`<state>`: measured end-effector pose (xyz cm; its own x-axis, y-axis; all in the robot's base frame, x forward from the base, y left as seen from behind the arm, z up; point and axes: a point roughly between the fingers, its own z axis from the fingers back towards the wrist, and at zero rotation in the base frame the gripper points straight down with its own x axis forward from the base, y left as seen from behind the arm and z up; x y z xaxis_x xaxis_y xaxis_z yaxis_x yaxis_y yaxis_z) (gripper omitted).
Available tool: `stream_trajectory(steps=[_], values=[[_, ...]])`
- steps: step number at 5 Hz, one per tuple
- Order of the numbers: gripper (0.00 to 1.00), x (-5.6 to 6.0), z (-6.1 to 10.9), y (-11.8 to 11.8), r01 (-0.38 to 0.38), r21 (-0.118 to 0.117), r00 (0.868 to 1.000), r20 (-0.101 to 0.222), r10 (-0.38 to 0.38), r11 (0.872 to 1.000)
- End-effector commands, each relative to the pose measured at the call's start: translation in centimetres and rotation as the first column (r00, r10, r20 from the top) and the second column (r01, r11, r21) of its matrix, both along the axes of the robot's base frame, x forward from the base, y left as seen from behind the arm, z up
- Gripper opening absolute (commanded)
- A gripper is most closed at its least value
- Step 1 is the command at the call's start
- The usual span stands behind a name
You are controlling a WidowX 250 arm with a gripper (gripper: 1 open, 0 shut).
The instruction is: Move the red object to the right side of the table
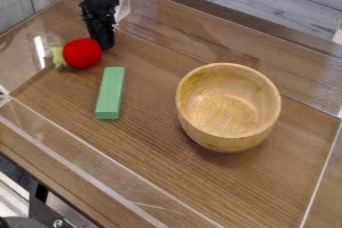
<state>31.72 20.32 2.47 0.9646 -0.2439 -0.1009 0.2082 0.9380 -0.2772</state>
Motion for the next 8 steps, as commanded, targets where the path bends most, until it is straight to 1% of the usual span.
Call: stream_trajectory(steps=[1, 2, 3, 4, 5, 6, 7, 8], values=[[0.0, -0.8, 6.5, 1.9, -0.097, 0.07, 0.991, 0.104, 0.089, 0.993], [0.0, -1.5, 7.7, 0.9, -0.139, 0.076, 0.985, 0.114, 0.13, 0.987], [0.0, -1.8, 8.2, 0.5, -0.141, 0.076, 0.984, 0.117, 0.132, 0.987], [1.0, -1.8, 8.1, 0.7, -0.083, 0.075, 0.991, 0.107, 0.075, 0.994], [0.0, -1.8, 7.5, 0.9, -0.021, 0.072, 0.996, 0.092, 0.014, 0.997], [1.0, -1.4, 5.8, 0.7, 0.034, 0.068, 0.996, 0.075, -0.039, 0.997], [1.0, -1.0, 4.4, 0.1, 0.084, 0.066, 0.994, 0.064, -0.088, 0.994], [1.0, -0.4, 3.0, -0.1, 0.127, 0.066, 0.99, 0.058, -0.131, 0.99]])
